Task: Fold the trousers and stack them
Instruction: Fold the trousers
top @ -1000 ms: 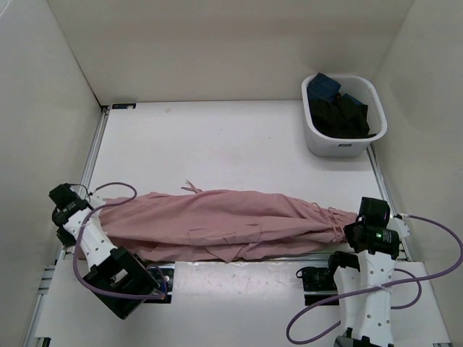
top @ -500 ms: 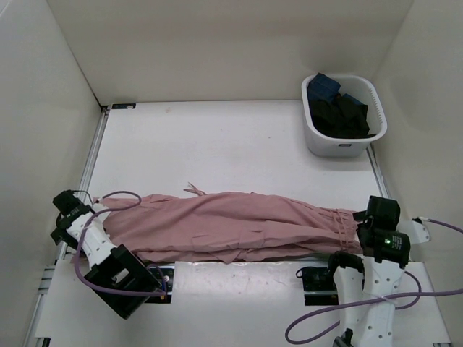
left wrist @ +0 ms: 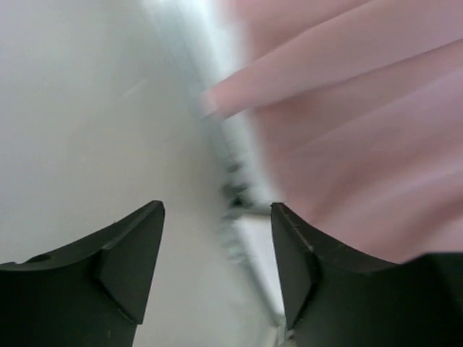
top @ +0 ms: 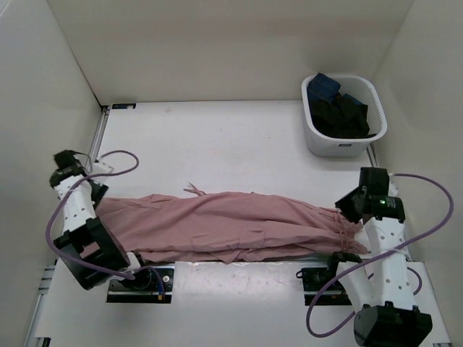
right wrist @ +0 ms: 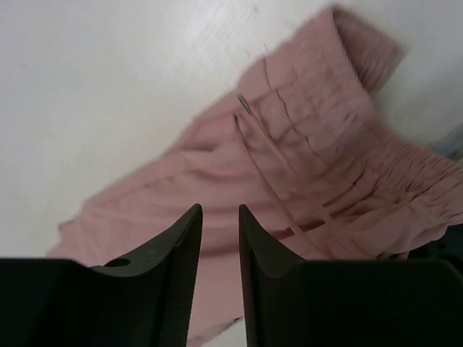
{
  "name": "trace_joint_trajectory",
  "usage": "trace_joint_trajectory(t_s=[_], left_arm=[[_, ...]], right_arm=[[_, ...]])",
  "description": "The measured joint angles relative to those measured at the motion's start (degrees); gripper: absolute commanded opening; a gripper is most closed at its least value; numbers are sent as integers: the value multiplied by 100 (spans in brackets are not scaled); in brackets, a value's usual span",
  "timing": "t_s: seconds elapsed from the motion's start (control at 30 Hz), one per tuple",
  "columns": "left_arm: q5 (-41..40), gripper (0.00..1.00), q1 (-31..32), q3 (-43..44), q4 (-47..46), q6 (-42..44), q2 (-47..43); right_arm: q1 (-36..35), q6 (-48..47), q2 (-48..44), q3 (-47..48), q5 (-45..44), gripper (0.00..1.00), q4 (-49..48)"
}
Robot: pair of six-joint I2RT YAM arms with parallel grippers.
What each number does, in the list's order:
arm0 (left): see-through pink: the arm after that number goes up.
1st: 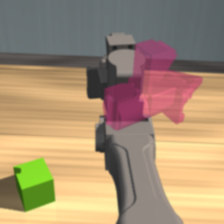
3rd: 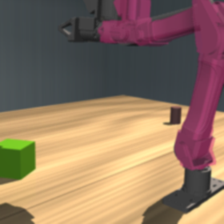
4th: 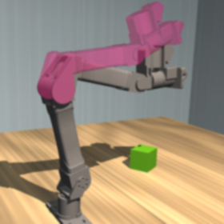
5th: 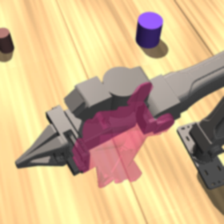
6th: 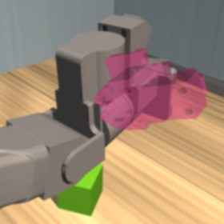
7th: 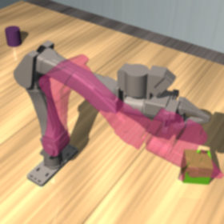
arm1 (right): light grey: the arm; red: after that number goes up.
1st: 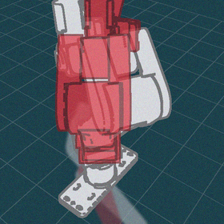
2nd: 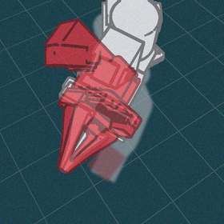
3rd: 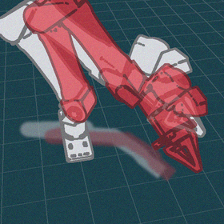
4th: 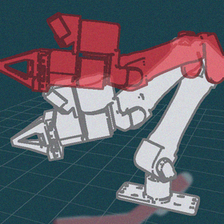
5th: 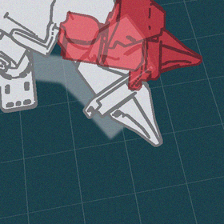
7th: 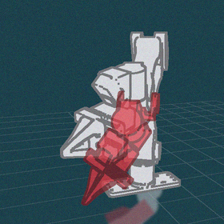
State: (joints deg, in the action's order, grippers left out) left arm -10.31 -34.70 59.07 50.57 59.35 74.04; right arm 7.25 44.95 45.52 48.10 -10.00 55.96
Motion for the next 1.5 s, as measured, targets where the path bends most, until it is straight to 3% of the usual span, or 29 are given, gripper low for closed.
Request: trace_joint_trajectory(t_s=[0.23,0.4,0.53,0.67,0.83,0.93,0.97,1.0,1.1,1.3,1.4,1.5], left_arm=[[-177,70,1231,-1851,-85,-809,361],[-389,68,1270,-1810,-363,-1261,970],[-378,68,1281,-1187,-511,-1606,1537],[-363,67,1373,-597,-669,-1838,2000],[-367,67,1587,-188,-752,-2033,2411],[-380,67,1644,-37,-745,-2133,2538],[-380,67,1644,-9,-743,-2162,2555],[-378,67,1646,11,-737,-2194,2564],[-369,68,1646,17,-660,-2273,2562],[-254,68,1646,-262,-520,-2406,2256],[-192,68,1646,-457,-444,-2479,2149],[-160,68,1646,-579,-389,-2524,2087]], right_arm=[[-203,262,483,-1609,708,30,-94],[-212,455,1303,-1871,516,28,-483],[-212,396,2264,-1307,-70,26,-807],[-212,149,3567,-162,-431,26,-1132],[-219,-94,4380,1202,-562,26,-1508],[-219,-328,4505,1670,-501,35,-1641],[-219,-415,4509,1775,-468,42,-1626],[-219,-503,4507,1867,-426,65,-1591],[-219,-673,4354,1996,-275,98,-1377],[-201,-461,2433,1585,-107,99,-431],[-190,-177,1300,907,37,99,-184],[-186,48,920,72,142,99,-35]])
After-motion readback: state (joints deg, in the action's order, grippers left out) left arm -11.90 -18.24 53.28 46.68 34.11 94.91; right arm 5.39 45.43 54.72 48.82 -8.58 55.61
